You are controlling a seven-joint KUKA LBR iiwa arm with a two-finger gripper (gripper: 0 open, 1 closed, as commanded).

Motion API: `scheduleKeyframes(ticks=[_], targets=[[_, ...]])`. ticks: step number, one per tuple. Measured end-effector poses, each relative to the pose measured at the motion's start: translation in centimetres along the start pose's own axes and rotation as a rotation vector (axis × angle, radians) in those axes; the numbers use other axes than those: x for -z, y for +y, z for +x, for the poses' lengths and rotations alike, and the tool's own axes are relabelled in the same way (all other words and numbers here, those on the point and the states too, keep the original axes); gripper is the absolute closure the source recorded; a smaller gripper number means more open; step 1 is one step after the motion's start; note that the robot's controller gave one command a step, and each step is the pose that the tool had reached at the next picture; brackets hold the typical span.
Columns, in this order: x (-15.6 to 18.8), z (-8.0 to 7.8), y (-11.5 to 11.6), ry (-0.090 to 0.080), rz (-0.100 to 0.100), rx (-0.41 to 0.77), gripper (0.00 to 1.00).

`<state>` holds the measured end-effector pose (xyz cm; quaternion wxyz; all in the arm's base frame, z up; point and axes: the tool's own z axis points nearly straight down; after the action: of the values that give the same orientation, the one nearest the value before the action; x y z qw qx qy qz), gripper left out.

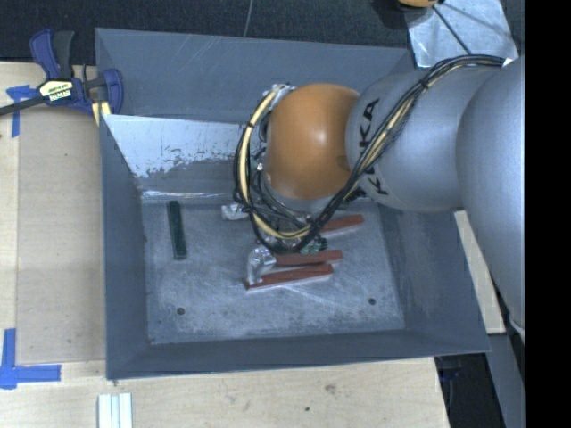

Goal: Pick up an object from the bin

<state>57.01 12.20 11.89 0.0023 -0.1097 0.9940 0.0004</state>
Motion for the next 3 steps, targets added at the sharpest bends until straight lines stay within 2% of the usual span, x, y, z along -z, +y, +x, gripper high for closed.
scheduleKeyframes(ticks=[1, 2, 3], targets=[[-2.8, 1.3, -1.4, 0.005, 0.002, -0.019, 0.0], [-2.8, 6.4, -8.0, 0.004, 0.001, 0.081, 1.0], [-2.8, 6.4, -8.0, 0.004, 0.0, 0.081, 1.0]])
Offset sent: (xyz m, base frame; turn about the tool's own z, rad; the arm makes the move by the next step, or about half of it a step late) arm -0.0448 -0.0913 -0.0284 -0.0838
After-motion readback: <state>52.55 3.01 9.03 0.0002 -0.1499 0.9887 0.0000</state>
